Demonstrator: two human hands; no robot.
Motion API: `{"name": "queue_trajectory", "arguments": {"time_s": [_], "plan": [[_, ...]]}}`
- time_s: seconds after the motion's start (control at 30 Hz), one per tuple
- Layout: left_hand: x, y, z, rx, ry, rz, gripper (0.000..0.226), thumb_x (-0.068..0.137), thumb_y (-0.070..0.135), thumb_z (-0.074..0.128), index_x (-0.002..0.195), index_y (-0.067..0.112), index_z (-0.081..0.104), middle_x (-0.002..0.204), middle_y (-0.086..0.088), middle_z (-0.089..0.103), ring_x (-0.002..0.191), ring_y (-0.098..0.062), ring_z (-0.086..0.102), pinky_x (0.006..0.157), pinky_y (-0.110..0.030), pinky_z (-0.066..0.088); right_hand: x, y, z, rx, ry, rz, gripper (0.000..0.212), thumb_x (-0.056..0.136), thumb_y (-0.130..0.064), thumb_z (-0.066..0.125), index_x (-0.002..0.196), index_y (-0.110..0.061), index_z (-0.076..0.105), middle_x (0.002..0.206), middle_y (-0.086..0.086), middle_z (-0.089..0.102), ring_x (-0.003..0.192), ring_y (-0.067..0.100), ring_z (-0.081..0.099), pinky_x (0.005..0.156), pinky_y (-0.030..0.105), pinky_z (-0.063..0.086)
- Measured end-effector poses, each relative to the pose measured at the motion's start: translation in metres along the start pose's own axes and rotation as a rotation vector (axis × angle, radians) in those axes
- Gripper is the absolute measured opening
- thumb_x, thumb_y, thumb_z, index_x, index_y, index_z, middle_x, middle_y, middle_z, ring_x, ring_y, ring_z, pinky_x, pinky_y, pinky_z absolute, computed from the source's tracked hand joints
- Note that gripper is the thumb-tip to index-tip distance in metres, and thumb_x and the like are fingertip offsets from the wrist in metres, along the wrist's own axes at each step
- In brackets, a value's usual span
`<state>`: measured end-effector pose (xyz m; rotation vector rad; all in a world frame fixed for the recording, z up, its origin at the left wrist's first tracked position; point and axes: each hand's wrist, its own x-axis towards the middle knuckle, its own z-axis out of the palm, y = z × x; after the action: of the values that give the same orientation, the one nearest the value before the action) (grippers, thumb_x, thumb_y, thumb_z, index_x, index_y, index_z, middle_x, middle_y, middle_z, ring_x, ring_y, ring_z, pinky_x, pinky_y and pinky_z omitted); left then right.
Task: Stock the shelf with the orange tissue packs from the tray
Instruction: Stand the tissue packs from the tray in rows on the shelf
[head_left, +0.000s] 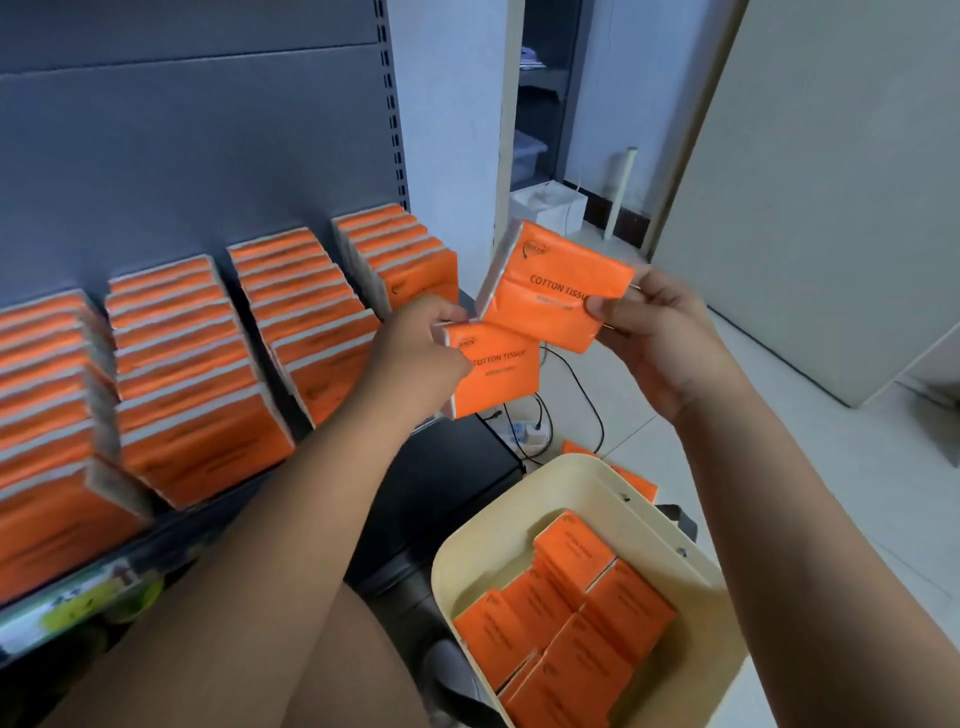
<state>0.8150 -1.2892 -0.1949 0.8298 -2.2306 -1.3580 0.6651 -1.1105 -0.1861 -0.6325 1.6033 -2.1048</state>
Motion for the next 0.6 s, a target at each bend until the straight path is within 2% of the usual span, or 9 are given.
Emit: {"name": "queue_trajectory", "arguments": {"time_s": [0.03,0.13,0.17,0.23,0.33,0.43,0.53,0.6], "plan": [[0.002,-0.001,0.006,0.010,0.033,0.001,0.047,0.082,-0.004,0.068,0.115,0.030,0.064,0.108,0.004,0.066,0.098,-0.018,0.065,0.068,-0.027,0.050,0.011,-0.001,0.003,-0.003,0.003,-0.012,0.033,0.086,0.014,0.061,0.111,-0.006,0.065,0.101,0.015,0.073,0.097,0.030,0.073,0.087,0.041,0.060],[0.007,-0.001,0.018,0.066,0.155,0.000,0.048,0.084,0.000,0.064,0.126,0.023,0.061,0.097,0.010,0.058,0.096,-0.019,0.061,0.080,-0.034,0.054,0.046,0.003,0.015,-0.038,-0.005,-0.039,0.038,0.085,0.013,0.063,0.119,-0.002,0.063,0.103,0.015,0.073,0.101,0.034,0.073,0.092,0.046,0.059],[0.007,0.001,0.021,0.097,0.189,0.000,0.042,0.085,0.001,0.063,0.122,0.021,0.060,0.089,0.014,0.053,0.092,-0.018,0.058,0.079,-0.033,0.053,0.058,0.006,0.019,-0.055,-0.014,-0.037,0.038,0.084,0.013,0.064,0.120,-0.002,0.063,0.104,0.016,0.073,0.102,0.035,0.073,0.093,0.046,0.059],[0.003,0.005,0.025,0.173,0.227,0.022,0.023,0.084,0.003,0.059,0.101,0.018,0.055,0.082,0.011,0.050,0.083,-0.018,0.056,0.070,-0.033,0.048,0.081,0.012,0.026,-0.095,-0.045,-0.027,0.038,0.084,0.011,0.066,0.121,0.000,0.064,0.106,0.019,0.071,0.103,0.036,0.072,0.094,0.048,0.059],[-0.004,0.011,0.028,0.248,0.233,0.066,0.021,0.080,0.004,0.053,0.094,0.019,0.056,0.087,0.000,0.056,0.082,-0.025,0.058,0.062,-0.034,0.041,0.112,0.026,0.033,-0.128,-0.121,-0.003,0.041,0.083,0.010,0.068,0.123,0.001,0.063,0.107,0.022,0.069,0.103,0.036,0.072,0.094,0.048,0.059],[-0.005,0.014,0.026,0.264,0.237,0.098,0.024,0.085,0.005,0.057,0.103,0.021,0.057,0.096,0.001,0.056,0.089,-0.024,0.057,0.067,-0.033,0.042,0.135,0.044,0.036,-0.178,-0.193,0.033,0.043,0.084,0.014,0.066,0.124,-0.001,0.063,0.106,0.022,0.071,0.100,0.034,0.073,0.094,0.046,0.058],[-0.001,0.011,0.021,0.267,0.261,0.099,0.026,0.089,0.007,0.059,0.112,0.020,0.057,0.107,0.002,0.055,0.096,-0.021,0.059,0.072,-0.035,0.050,0.149,0.064,0.039,-0.224,-0.280,0.074,0.043,0.081,0.010,0.071,0.120,-0.007,0.067,0.117,0.026,0.070,0.107,0.040,0.070,0.099,0.049,0.055],[0.003,0.007,0.019,0.284,0.250,0.100,0.034,0.090,0.005,0.060,0.120,0.021,0.057,0.115,0.003,0.055,0.103,-0.020,0.059,0.077,-0.034,0.053,0.153,0.075,0.042,-0.250,-0.291,0.089,0.042,0.081,0.009,0.072,0.120,-0.008,0.069,0.120,0.019,0.070,0.103,0.036,0.072,0.095,0.048,0.056]]}}
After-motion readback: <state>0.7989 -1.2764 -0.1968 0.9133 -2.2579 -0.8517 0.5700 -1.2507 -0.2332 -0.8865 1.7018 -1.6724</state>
